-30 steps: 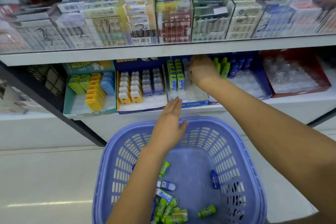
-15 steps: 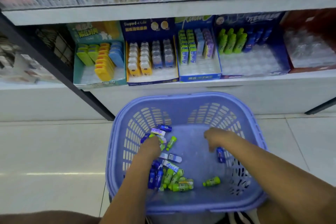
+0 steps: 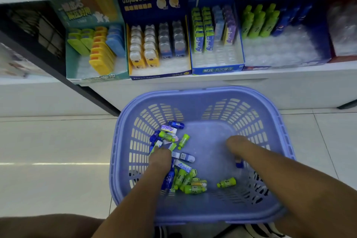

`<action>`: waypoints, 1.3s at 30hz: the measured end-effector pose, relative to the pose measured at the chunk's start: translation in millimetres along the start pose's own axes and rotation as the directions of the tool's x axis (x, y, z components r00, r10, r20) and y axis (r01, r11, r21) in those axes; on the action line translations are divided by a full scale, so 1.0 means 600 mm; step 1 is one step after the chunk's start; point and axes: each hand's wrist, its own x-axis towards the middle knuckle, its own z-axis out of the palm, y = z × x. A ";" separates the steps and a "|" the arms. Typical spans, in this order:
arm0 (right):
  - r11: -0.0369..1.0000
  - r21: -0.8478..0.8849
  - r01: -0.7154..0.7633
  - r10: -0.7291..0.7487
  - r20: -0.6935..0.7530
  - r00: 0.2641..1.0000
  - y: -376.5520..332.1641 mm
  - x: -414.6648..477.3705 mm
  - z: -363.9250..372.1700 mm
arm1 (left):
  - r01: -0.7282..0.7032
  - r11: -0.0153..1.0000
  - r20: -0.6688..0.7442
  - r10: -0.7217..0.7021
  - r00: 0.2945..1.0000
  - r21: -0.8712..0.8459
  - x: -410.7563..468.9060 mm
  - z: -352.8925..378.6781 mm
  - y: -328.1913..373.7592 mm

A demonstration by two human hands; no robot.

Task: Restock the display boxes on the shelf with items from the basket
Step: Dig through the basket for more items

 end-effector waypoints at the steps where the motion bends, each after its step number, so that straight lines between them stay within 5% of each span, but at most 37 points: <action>1: 0.998 0.062 0.028 -0.027 -0.015 1.000 0.001 -0.001 0.000 | 0.000 1.000 0.013 0.000 1.000 -0.021 0.003 -0.001 0.001; 4: 0.984 0.150 0.092 -0.110 0.121 0.986 -0.008 -0.019 -0.032 | 0.009 0.986 0.033 -0.003 0.999 -0.165 0.003 -0.014 0.003; 7: 0.907 0.319 0.276 -0.317 0.084 0.945 -0.019 -0.045 -0.088 | -0.013 0.880 0.037 0.035 0.999 -0.475 -0.005 -0.046 0.010; 8: 0.864 0.398 0.307 -0.351 0.040 0.935 -0.020 -0.056 -0.107 | -0.012 0.776 0.031 0.041 0.999 -0.630 -0.010 -0.060 0.016; 11: 0.727 0.573 0.379 -0.434 -0.045 0.900 -0.022 -0.088 -0.161 | 0.025 0.231 0.036 0.047 0.998 -0.973 -0.030 -0.108 0.037; 15: 0.525 0.689 0.499 -0.508 -0.216 0.833 -0.020 -0.138 -0.224 | -0.025 -0.236 -0.047 0.089 0.995 -0.971 -0.057 -0.169 0.054; 19: 0.464 0.596 0.656 -0.500 -0.435 0.749 -0.021 -0.197 -0.276 | -0.012 -0.528 -0.149 0.218 0.964 -0.849 -0.085 -0.212 0.044; 23: 0.414 0.548 0.727 -0.486 -0.543 0.685 -0.022 -0.244 -0.300 | -0.121 -0.563 -0.312 0.256 0.915 -0.817 -0.113 -0.241 0.035; 28: 0.174 0.666 0.725 -0.381 -0.633 0.674 -0.035 -0.287 -0.321 | -0.200 -0.656 -0.429 0.208 0.879 -0.728 -0.141 -0.271 0.029; 39: 0.171 0.597 0.784 -0.230 -0.749 0.621 -0.050 -0.346 -0.349 | -0.044 -0.833 -0.488 0.279 0.827 -0.551 -0.172 -0.315 0.045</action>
